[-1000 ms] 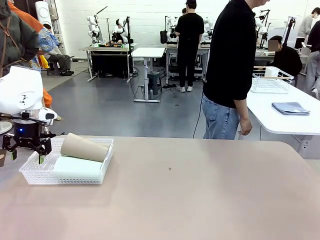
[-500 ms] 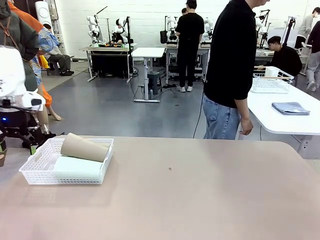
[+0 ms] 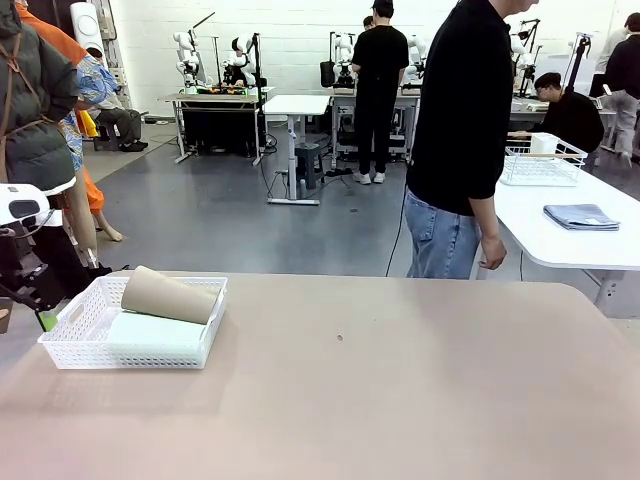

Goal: Clean and organize the cups into the basket.
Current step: Move the Organizing basket back to the left side of the table.

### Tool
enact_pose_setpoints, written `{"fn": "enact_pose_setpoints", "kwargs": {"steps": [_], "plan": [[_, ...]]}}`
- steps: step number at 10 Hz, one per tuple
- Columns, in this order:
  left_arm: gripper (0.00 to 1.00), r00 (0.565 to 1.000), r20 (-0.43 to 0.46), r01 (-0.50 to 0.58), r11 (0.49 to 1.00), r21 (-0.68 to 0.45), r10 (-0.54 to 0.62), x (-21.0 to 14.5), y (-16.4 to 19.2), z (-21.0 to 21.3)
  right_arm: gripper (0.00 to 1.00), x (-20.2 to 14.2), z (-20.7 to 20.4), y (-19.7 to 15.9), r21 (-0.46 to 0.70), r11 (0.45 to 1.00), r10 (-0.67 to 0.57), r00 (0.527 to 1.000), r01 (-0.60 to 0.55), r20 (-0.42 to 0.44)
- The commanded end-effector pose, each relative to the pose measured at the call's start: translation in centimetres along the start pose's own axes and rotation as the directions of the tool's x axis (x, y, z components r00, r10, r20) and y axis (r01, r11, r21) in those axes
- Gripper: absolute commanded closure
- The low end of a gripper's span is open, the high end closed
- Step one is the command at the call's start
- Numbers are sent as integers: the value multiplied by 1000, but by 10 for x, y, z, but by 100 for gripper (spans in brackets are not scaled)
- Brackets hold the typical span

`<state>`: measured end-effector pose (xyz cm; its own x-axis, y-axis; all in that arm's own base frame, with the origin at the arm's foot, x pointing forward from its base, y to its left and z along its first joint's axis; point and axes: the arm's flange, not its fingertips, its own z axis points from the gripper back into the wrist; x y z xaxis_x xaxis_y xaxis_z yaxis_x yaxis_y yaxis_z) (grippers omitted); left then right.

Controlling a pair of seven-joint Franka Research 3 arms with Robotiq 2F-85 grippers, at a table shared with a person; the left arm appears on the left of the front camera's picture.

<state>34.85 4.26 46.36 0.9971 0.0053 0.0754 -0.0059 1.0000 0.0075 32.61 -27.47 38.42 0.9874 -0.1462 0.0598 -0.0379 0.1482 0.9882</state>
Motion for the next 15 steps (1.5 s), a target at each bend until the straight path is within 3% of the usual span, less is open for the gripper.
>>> {"fn": "enact_pose_setpoints", "kwargs": {"steps": [1, 4, 5, 6, 7, 9, 10, 11, 13, 15], "plan": [[0, 1000, -1, 1, 1000, 14, -1, 13, -1, 6, 0, -2, 0, 0, -12, 1000, -1, 1000, 1, 1], [0, 1000, 3, 3, 1000, 5, -3, 6, -1, 4, 0, -2, 0, 0, -12, 1000, -1, 1000, 1, 1], [0, 999, 3, -39, 988, -148, 40, 19, 16, 13, 0, -2, 0, 0, -12, 1000, -1, 1000, 1, 1], [0, 998, -60, 4, 921, -390, -29, 24, 42, 24, 0, -2, 0, 0, -12, 1000, -1, 1000, 1, 1], [0, 995, -65, 33, 841, -541, -81, 20, 65, 32, 0, -2, 0, 0, -12, 1000, -1, 1000, 1, 1], [0, 982, -43, 78, 604, -793, -184, 11, 113, 45, 0, -2, 0, 0, -12, 1000, -1, 1000, 1, 1], [0, 980, -37, 66, 491, -869, -197, 12, 136, 45, 0, -2, 0, 0, -12, 1000, -1, 1000, 1, 1], [0, 983, -40, 38, 408, -912, -181, 17, 161, 39, 0, -2, 0, 0, -12, 1000, -1, 1000, 1, 1], [0, 985, -51, -2, 278, -960, -166, 20, 200, 30, 0, -2, 0, 0, -12, 1000, -1, 1000, 1, 1], [0, 988, -68, -36, 230, -973, -135, 20, 236, 17, 0, -2, 0, 0, -12, 1000, -1, 1000, 1, 1]]}}
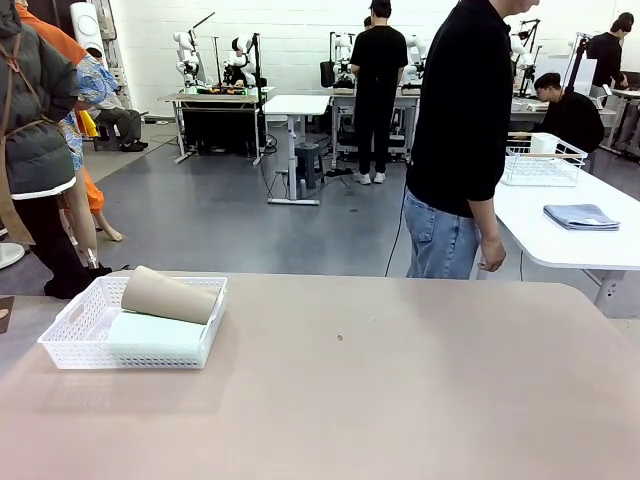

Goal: Clean and organize the cups into the basket.
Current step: Move the Organizing basket back to the left side of the table.

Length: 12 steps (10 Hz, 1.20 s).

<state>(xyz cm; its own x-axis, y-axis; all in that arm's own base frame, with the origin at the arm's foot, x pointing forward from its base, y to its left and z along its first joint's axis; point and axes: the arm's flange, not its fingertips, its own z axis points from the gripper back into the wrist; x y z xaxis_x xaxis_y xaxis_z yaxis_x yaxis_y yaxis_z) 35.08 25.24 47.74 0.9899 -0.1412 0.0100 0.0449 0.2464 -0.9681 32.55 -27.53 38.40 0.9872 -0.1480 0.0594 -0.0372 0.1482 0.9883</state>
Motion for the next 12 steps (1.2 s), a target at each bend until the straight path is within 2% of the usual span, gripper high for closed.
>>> {"fn": "enact_pose_setpoints", "kwargs": {"steps": [1, 3, 6, 7, 9, 12], "plan": [[0, 998, 52, -39, 999, -21, 40, 10, 13, 39, 0, -2, 0, 0, -12, 1000, -1, 1000, 1, -1], [0, 982, 174, -76, 997, -1, 75, 5, 24, 55, 0, -2, 0, 0, -12, 1000, -1, 1000, 1, -1], [0, 959, 271, -101, 994, 39, 86, -2, 23, 60, 0, -2, 0, 0, -12, 1000, -1, 1000, 1, -1], [0, 949, 306, -99, 993, 61, 75, -5, 21, 59, 0, -2, 0, 0, -12, 1000, -1, 1000, 1, -1], [0, 903, 428, -61, 980, 189, -26, -14, 8, 53, 0, -2, 0, 0, -12, 1000, -1, 1000, 1, -1], [0, 891, 448, -45, 967, 252, -75, -22, -4, 45, 0, -2, 0, 0, -12, 1000, -1, 1000, 1, -1]]}}
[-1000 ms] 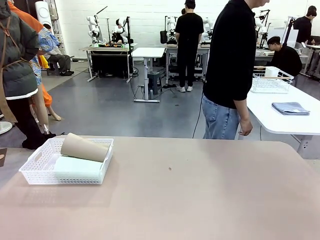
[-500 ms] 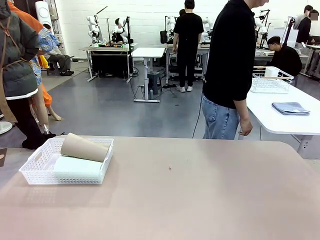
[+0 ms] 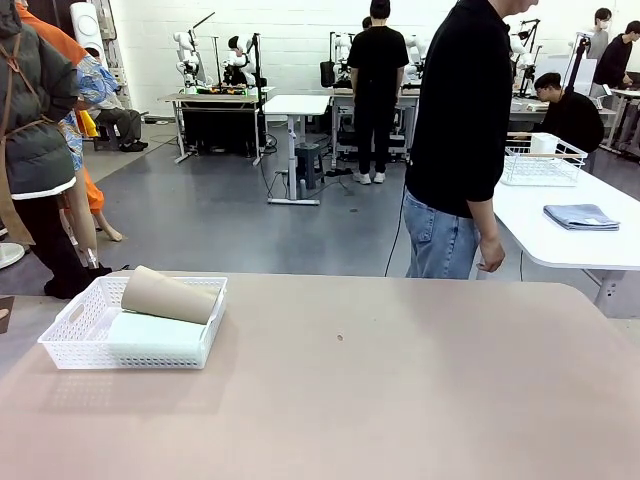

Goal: Clean and organize the cups into the basket.
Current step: Move the Organizing basket back to the left side of the table.

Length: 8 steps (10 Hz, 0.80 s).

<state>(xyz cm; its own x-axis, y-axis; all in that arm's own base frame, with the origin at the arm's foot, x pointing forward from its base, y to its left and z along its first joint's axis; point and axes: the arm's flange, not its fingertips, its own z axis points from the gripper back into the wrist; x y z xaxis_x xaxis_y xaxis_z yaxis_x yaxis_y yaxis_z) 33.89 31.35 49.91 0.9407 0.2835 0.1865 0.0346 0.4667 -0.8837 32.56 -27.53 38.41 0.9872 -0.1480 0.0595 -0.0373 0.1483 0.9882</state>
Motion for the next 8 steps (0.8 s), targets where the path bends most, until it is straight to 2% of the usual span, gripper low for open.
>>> {"fn": "enact_pose_setpoints", "kwargs": {"steps": [1, 2, 8], "plan": [[0, 1000, -24, 3, 1000, 18, -2, -8, -1, -18, 0, -2, 0, 0, -12, 1000, -1, 1000, 1, -1], [0, 1000, 0, 0, 1000, 0, 0, 0, 0, 0, 0, -2, 0, 0, -12, 1000, -1, 1000, 1, -1], [0, 1000, 0, 0, 1000, 0, 0, 0, 0, 0, 0, -2, 0, 0, -12, 1000, -1, 1000, 1, -1]]}}
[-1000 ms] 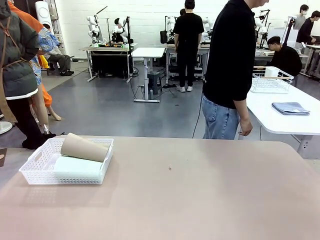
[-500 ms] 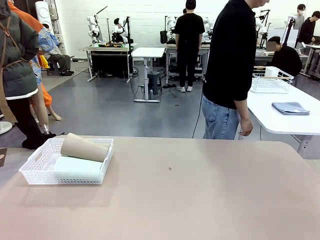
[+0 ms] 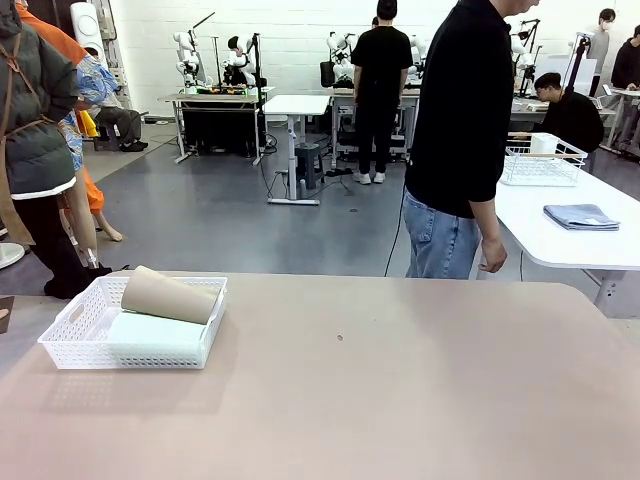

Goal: Clean and organize the cups into the basket.
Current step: Move the Organizing basket back to the left side of the table.

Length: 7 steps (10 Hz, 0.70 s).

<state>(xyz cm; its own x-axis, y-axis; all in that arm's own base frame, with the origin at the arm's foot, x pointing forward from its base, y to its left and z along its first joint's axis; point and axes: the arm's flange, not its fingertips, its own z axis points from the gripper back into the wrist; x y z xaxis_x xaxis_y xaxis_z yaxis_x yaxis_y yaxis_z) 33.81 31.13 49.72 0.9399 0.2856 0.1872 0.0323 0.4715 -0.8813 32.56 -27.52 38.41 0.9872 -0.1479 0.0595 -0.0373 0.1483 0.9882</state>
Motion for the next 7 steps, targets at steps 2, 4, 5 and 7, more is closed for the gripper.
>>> {"fn": "enact_pose_setpoints", "kwargs": {"steps": [2, 4, 5, 7], "plan": [[0, 1000, -2, 0, 1000, -6, 0, 2, -1, 2, 0, -2, 0, 0, -12, 1000, -1, 1000, 1, -1], [0, 1000, -2, 0, 1000, -6, 0, 2, -1, 2, 0, -2, 0, 0, -12, 1000, -1, 1000, 1, -1], [0, 1000, -2, 0, 1000, -6, 0, 2, -1, 2, 0, -2, 0, 0, -12, 1000, -1, 1000, 1, -1], [0, 1000, -2, 0, 1000, -6, 0, 2, -1, 2, 0, -2, 0, 0, -12, 1000, -1, 1000, 1, -1]]}}
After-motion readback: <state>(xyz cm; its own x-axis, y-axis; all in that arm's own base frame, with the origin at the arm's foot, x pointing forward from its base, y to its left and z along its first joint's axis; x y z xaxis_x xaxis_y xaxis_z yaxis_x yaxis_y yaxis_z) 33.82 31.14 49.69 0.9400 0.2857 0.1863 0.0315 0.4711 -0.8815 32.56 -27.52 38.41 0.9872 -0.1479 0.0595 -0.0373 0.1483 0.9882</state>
